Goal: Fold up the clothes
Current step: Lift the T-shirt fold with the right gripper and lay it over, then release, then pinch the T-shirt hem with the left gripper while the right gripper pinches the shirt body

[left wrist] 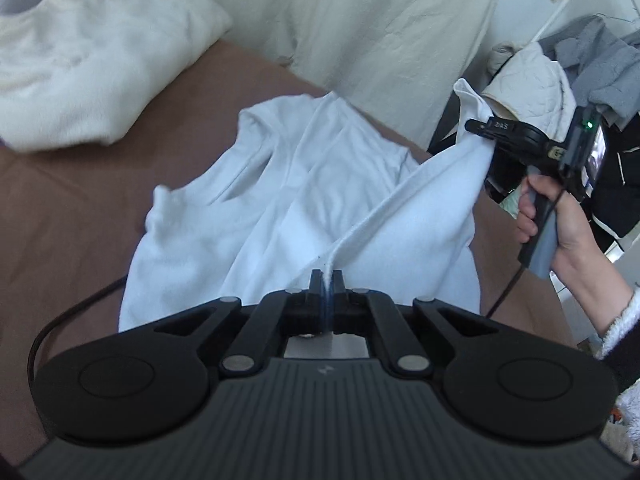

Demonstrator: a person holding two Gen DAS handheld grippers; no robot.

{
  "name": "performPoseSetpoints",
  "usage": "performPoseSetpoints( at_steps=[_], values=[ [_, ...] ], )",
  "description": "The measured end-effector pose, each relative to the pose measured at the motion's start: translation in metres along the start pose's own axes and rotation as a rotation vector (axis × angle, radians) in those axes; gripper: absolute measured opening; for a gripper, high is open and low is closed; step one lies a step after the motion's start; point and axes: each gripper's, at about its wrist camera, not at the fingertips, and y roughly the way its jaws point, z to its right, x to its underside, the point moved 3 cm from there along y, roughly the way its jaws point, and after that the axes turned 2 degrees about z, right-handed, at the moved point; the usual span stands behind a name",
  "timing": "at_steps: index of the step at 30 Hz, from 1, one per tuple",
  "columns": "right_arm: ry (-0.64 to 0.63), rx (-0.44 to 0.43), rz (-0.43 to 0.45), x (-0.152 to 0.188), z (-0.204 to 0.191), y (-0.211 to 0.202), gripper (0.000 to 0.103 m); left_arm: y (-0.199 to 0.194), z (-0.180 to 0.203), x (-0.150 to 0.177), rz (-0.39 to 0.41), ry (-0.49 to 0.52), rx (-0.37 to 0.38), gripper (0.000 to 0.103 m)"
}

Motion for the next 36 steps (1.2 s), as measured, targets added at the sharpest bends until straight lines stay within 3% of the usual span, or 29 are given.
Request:
performPoseSetpoints(
  at_steps=[3, 7, 9, 10, 13, 16, 21, 25, 30, 34, 36],
  values=[
    [0.094, -0.041, -0.007, -0.017, -0.007, 0.014, 0.007, -0.017, 0.005, -0.005, 0.052, 0.099, -0.079, 0.002],
    [0.202, -0.203, -0.089, -0.046, -0.038, 0.058, 0.008, -0.046, -0.007, -0.01, 0.14, 0.099, -0.21, 0.002],
    [0.228, -0.269, -0.192, -0.04, -0.058, 0.091, 0.009, -0.042, -0.02, -0.012, 0.099, 0.065, -0.257, 0.002],
    [0.237, -0.264, -0.235, -0.032, -0.067, 0.105, 0.016, -0.035, -0.033, -0.01, 0.059, 0.021, -0.272, 0.002],
    [0.275, -0.232, -0.312, -0.01, -0.081, 0.118, 0.035, -0.01, -0.085, 0.004, -0.095, -0.217, -0.271, 0.002],
    [0.348, -0.317, -0.287, 0.005, -0.076, 0.082, 0.047, -0.007, -0.116, 0.012, -0.144, -0.429, -0.204, 0.002],
    [0.274, -0.425, -0.352, 0.038, -0.049, -0.01, 0.05, -0.02, -0.089, 0.002, -0.107, -0.27, -0.23, 0.002],
    [0.173, -0.494, -0.463, 0.079, -0.024, -0.084, 0.054, -0.02, -0.088, 0.009, -0.141, -0.279, -0.196, 0.003],
    [0.096, -0.525, -0.603, 0.131, -0.015, -0.147, 0.055, -0.021, -0.096, 0.015, -0.149, -0.302, -0.22, 0.003],
    [0.112, -0.588, -0.624, 0.147, -0.028, -0.178, 0.055, -0.027, -0.094, 0.015, -0.129, -0.26, -0.26, 0.005],
    [0.046, -0.633, -0.61, 0.147, -0.045, -0.187, 0.055, -0.031, -0.09, 0.013, -0.103, -0.202, -0.318, 0.006]
  ],
)
